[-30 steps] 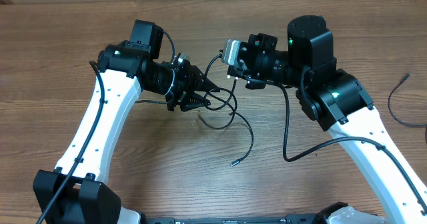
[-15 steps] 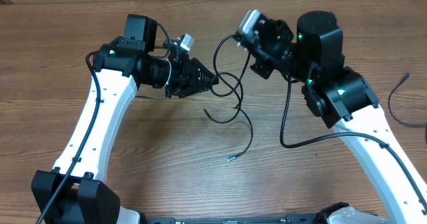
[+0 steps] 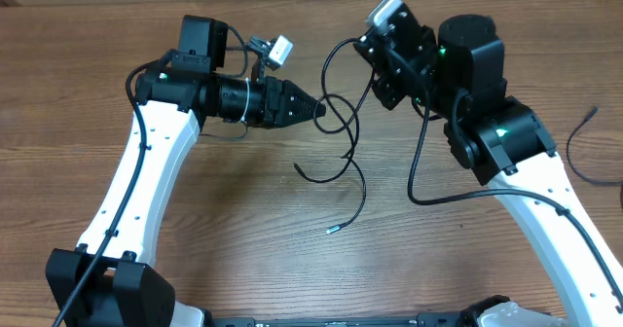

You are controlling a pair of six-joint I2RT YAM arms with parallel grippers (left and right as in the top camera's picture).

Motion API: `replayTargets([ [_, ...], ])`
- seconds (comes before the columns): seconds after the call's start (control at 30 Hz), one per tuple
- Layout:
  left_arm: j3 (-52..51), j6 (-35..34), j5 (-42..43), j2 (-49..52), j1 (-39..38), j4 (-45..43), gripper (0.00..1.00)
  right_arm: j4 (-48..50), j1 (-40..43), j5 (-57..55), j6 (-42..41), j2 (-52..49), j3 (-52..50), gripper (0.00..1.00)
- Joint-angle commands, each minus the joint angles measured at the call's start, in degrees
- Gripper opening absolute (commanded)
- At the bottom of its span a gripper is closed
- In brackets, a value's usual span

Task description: Untangle cables

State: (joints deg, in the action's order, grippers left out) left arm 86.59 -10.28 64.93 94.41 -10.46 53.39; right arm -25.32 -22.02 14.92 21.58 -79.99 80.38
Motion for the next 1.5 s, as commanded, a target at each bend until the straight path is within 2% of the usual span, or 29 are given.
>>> replayTargets([
  [0.0, -0.2, 2.9, 4.2, -1.2, 1.5, -1.1, 0.38, 0.2, 1.6, -2.0, -5.6, 1.3, 1.4, 0.06],
  [0.3, -0.2, 3.0, 4.3, -1.8, 2.0, -1.4, 0.39, -0.9, 1.9, -1.8, -11.3, 1.3, 1.4, 0.08],
  [0.5, -0.2, 3.0, 6.1, -1.8, 2.0, -2.9, 0.4, -0.7, 1.9, 2.4, -11.8, 1.3, 1.4, 0.08],
  [0.6, -0.2, 3.0, 6.0, -1.8, 2.0, -3.0, 0.41, -0.2, 1.9, 2.3, -13.9, 1.3, 1.4, 0.11],
  [0.67, -0.2, 3.0, 6.1, -1.8, 2.0, -2.8, 0.42, -0.7, 1.9, 0.7, -13.9, 1.3, 1.4, 0.19],
  [0.8, -0.2, 3.5, 6.1, -1.8, 1.8, -0.7, 0.54, -5.3, 1.9, -4.1, -13.8, 0.4, 1.4, 0.4],
  [0.83, -0.2, 3.7, 6.0, -1.8, 1.8, 0.0, 0.56, -7.0, 1.9, -5.9, -13.6, -0.2, 1.4, 0.5],
  [0.87, -0.2, 3.5, 5.6, -1.8, 1.8, 0.6, 0.56, -8.3, 1.9, -7.5, -13.6, -0.8, 1.4, 0.65],
  [0.9, -0.2, 2.4, 4.9, -1.8, 1.8, 1.0, 0.57, -9.4, 1.9, -8.8, -13.6, -1.4, 1.4, 0.86],
  [0.93, -0.2, 0.9, 3.7, -1.8, 1.8, 1.4, 0.56, -10.2, 1.9, -10.1, -13.6, -2.3, 1.4, 1.0],
  [1.03, -0.2, -5.7, -3.1, -1.8, 1.8, 2.4, 0.57, -11.0, 2.0, -10.8, -10.5, -5.5, 1.3, 1.0],
  [1.1, -0.2, -6.7, -4.0, -1.8, 1.8, 2.9, 0.57, -10.4, 2.0, -10.8, -8.4, -8.0, 1.3, 0.98],
  [1.17, -0.2, -8.2, -3.9, -1.8, 1.6, 3.6, 0.58, -8.2, 2.0, -11.5, -7.9, -10.8, 1.3, 0.87],
  [1.23, -0.2, -10.4, -3.9, -1.8, 1.2, 4.5, 0.57, -4.6, 2.3, -12.8, -9.0, -13.5, 1.3, 0.81],
  [1.43, -0.2, -11.6, -3.8, -1.8, -2.0, 6.5, 0.57, 9.1, 4.2, -13.8, -14.4, -22.2, 1.3, 0.78],
  [1.47, -0.2, -11.6, -3.8, -1.8, -2.8, 6.9, 0.57, 11.4, 4.8, -13.9, -16.3, -23.8, 1.3, 0.75],
])
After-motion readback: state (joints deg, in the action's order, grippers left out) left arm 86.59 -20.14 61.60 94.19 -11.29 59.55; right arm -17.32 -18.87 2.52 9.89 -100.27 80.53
